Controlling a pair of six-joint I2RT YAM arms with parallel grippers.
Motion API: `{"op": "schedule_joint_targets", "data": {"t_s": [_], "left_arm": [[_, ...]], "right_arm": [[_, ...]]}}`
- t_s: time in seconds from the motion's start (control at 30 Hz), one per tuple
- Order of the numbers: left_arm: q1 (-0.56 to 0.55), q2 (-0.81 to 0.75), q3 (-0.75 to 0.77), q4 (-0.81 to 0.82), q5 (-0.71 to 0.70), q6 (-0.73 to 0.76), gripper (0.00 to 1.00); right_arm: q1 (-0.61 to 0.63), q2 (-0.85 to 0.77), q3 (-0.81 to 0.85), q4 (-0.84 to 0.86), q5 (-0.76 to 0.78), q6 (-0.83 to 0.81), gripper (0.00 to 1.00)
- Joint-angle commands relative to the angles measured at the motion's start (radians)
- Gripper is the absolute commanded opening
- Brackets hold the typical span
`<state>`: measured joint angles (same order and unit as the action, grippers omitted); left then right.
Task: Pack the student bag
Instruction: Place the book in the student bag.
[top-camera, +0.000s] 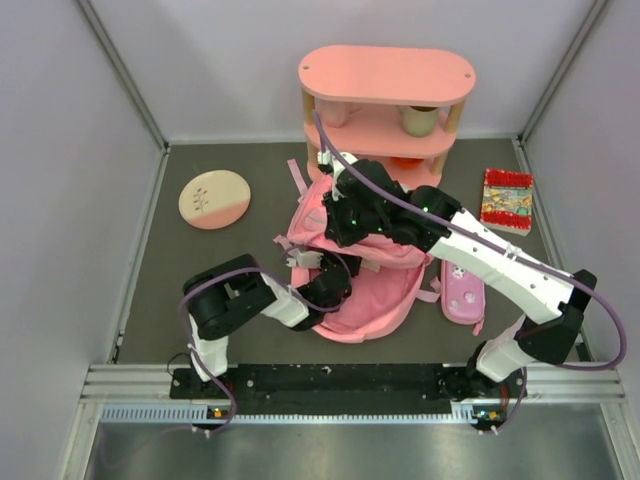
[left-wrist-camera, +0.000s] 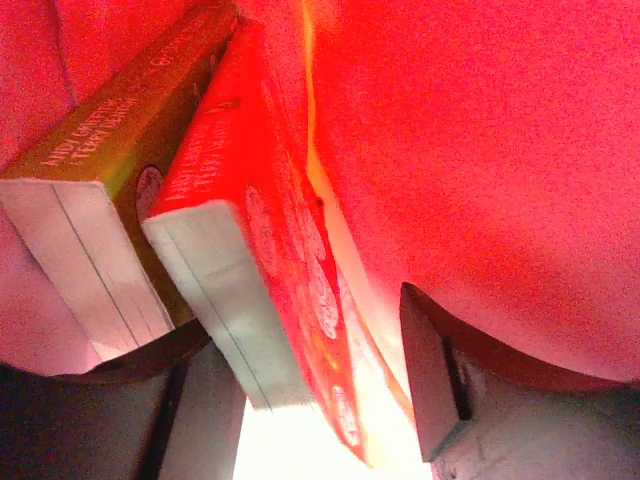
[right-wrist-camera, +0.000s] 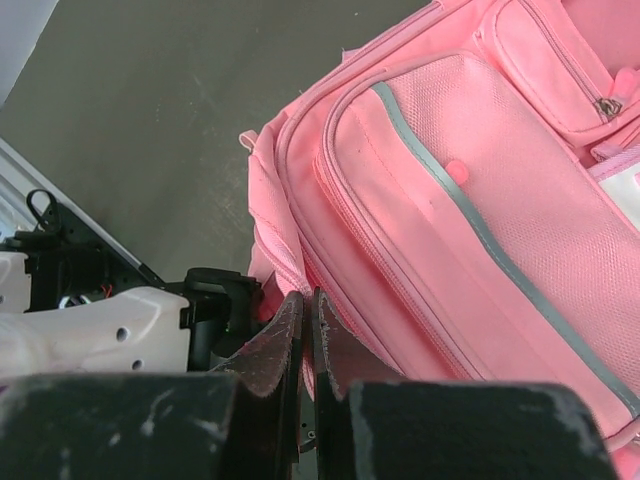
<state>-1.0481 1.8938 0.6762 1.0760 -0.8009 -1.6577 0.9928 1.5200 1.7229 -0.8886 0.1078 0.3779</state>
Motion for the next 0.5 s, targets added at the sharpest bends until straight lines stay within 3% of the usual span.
{"op": "schedule_joint_targets", "data": {"t_s": [0.0, 0.1, 0.17, 0.2, 0.47], "left_arm": [[0.0, -0.094, 0.023, -0.028, 0.057, 0.026, 0.66], [-0.001, -0.136, 0.016, -0.111, 0.083, 0.039, 0.7], [-0.003, -0.157, -0.006, -0.132, 0.098, 0.045, 0.81], [-0.007, -0.165, -0.013, -0.136, 0.1, 0.053, 0.92], [-0.036, -0.249, -0.056, -0.31, 0.137, 0.047, 0.98]], "right_arm": [[0.01, -0.012, 0.087, 0.096, 0.016, 0.015, 0.0], [0.01, -0.012, 0.101, 0.096, 0.035, 0.009, 0.0], [0.006, -0.011, 0.107, 0.096, 0.049, 0.007, 0.0], [0.003, -0.009, 0.118, 0.096, 0.05, 0.009, 0.0], [-0.026, 0.029, 0.159, 0.096, 0.046, 0.003, 0.0]]}}
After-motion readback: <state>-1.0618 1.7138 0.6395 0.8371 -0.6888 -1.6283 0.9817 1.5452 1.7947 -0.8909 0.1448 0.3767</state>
